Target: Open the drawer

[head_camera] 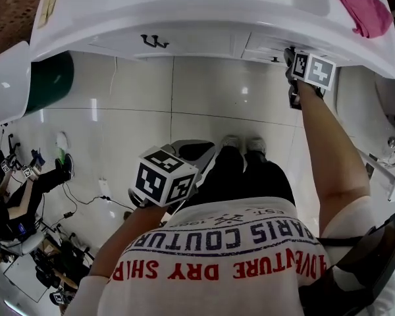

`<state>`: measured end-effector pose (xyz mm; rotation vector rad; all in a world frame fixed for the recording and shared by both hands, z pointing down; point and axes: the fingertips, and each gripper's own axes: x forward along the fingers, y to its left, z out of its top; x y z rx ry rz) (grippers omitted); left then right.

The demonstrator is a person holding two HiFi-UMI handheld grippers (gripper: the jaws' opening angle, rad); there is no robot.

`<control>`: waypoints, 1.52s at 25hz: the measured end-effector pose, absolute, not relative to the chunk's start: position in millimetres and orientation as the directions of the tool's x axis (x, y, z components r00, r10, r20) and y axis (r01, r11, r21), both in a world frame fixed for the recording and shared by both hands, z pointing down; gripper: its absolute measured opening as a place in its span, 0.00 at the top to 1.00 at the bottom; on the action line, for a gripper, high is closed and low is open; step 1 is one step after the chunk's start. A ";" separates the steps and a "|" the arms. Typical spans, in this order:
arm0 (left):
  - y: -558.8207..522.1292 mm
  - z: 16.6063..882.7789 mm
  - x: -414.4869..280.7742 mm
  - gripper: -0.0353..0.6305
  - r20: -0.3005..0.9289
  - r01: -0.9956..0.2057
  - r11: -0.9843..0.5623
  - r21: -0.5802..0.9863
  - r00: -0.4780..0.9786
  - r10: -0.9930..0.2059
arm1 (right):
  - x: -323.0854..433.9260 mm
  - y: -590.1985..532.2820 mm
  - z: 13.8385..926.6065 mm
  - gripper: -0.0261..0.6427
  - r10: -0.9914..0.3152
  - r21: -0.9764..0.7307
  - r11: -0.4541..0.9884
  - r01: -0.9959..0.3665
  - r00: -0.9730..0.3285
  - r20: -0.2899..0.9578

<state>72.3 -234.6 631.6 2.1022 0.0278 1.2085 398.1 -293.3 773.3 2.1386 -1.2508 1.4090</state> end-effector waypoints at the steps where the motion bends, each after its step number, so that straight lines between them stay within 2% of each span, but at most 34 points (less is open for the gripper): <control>1: -237.4 631.2 72.2 0.95 0.752 -0.313 -0.755 0.576 0.565 0.340 | 399.5 -295.3 773.5 0.67 -0.501 -0.207 -0.586 -0.783 0.149 0.852; 5: -242.1 628.2 69.6 0.95 0.754 -0.320 -0.755 0.573 0.566 0.333 | 397.1 -298.8 771.5 0.75 -0.484 -0.186 -0.582 -0.791 0.153 0.862; 18: -236.3 623.4 63.7 0.95 0.756 -0.315 -0.760 0.568 0.563 0.332 | 393.2 -291.6 770.7 0.76 -0.470 -0.156 -0.578 -0.801 0.171 0.866; 38: -205.0 608.4 67.3 0.95 0.730 -0.264 -0.762 0.592 0.576 0.368 | 325.4 -222.2 778.8 0.76 -0.454 -0.146 -0.537 -0.831 0.139 0.880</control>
